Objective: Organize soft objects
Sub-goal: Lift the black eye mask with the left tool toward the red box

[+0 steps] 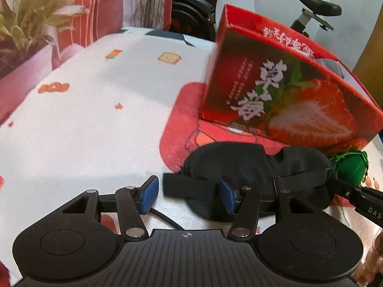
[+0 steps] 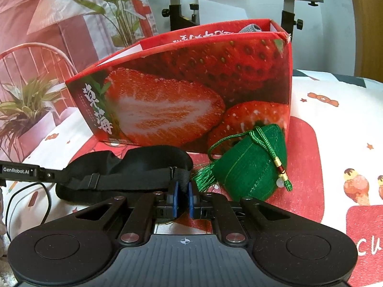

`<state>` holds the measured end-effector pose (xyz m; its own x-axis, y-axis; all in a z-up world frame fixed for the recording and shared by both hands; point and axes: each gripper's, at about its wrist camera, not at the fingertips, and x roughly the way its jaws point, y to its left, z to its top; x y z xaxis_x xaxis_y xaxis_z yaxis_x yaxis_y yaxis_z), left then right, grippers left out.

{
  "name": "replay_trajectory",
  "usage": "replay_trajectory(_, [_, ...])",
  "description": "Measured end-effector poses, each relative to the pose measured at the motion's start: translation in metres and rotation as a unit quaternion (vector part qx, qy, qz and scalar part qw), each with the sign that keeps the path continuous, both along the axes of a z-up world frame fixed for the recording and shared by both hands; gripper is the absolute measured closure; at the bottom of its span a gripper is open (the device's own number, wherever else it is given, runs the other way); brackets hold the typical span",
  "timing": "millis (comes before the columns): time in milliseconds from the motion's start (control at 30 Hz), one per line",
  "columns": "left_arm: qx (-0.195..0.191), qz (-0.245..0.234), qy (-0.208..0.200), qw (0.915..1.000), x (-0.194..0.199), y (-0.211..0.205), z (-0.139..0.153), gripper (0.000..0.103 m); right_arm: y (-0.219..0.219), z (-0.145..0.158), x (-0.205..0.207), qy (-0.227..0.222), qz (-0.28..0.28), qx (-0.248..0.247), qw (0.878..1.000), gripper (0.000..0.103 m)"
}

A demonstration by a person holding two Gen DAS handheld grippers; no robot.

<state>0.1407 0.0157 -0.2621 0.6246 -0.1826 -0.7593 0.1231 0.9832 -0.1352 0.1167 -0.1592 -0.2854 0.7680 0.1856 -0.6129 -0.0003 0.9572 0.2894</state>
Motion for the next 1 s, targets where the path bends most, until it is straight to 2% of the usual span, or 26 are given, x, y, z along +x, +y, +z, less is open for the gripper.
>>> replay_trajectory(167, [-0.007,-0.014,0.003,0.9999,0.001,-0.008,-0.004,0.037,-0.002,-0.001,0.0,-0.001,0.0,0.007,1.0,0.095])
replay_trajectory(300, [-0.006,-0.022,0.002,0.9997,0.003,-0.014,-0.006,0.035,-0.003,-0.003,0.0,-0.003,0.001,0.01,1.0,0.095])
replay_trajectory(400, [0.014,-0.039,0.001,0.9991,0.005,-0.024,-0.006,0.037,-0.004,-0.003,-0.001,-0.004,0.001,0.012,1.0,0.094])
replay_trajectory(433, [0.02,-0.04,0.0,0.999,0.005,-0.025,-0.006,0.046,-0.004,-0.003,-0.001,-0.004,0.001,0.013,1.0,0.094])
replay_trajectory(467, [0.023,-0.038,-0.001,0.999,0.005,-0.026,-0.006,0.059,-0.004,-0.004,-0.001,-0.004,0.001,0.014,1.0,0.094])
replay_trajectory(567, [0.03,-0.023,-0.005,0.9993,0.005,-0.025,-0.003,0.078,-0.006,-0.003,-0.003,-0.005,0.0,0.018,1.0,0.094])
replay_trajectory(633, [0.028,-0.015,-0.008,0.9995,0.004,-0.022,0.0,0.084,-0.007,-0.003,-0.004,-0.009,0.0,0.02,1.0,0.095])
replay_trajectory(833, [0.056,-0.036,-0.046,0.9967,-0.005,-0.029,0.016,0.093,-0.003,0.007,-0.009,-0.028,0.005,0.01,1.0,0.095])
replay_trajectory(1000, [0.051,-0.034,-0.077,0.9952,-0.008,-0.03,0.036,0.093,0.005,0.03,-0.015,-0.067,0.017,-0.01,0.998,0.096])
